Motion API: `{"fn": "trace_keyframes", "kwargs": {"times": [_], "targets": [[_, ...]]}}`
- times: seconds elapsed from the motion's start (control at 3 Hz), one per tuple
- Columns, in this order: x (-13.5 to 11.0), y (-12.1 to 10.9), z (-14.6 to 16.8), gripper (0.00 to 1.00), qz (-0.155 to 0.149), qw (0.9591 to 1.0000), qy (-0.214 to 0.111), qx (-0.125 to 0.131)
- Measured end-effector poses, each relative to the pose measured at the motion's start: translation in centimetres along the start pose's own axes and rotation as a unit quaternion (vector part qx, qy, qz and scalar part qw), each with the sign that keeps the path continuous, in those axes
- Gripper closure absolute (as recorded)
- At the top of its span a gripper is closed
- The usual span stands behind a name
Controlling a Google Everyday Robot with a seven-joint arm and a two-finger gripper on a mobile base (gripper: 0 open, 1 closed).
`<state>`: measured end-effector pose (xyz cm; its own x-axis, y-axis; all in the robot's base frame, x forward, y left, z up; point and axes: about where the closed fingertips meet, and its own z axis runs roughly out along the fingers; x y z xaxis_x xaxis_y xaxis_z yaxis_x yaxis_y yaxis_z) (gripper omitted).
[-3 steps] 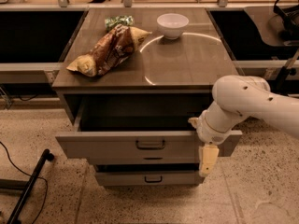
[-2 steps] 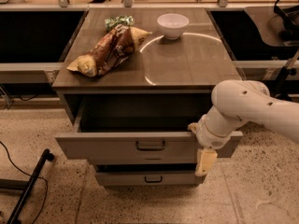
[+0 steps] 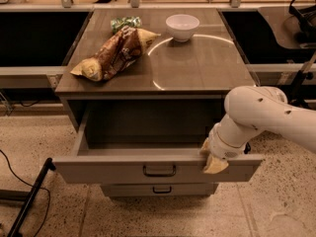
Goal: Open top drawer
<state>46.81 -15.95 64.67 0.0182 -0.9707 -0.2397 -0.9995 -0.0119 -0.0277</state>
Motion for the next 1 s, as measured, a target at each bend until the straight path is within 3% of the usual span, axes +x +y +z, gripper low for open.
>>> {"fn": "trace_keyframes", "kwargs": {"times": [0.33, 0.67, 1.0], "targets": [[0.0, 0.86, -0.37, 0.89, 0.004, 1.0, 0.002, 0.005], [0.01, 0.88, -0.37, 0.86, 0.004, 1.0, 0.002, 0.005], [0.01, 0.88, -0.37, 0.62, 0.004, 1.0, 0.002, 0.005]]}}
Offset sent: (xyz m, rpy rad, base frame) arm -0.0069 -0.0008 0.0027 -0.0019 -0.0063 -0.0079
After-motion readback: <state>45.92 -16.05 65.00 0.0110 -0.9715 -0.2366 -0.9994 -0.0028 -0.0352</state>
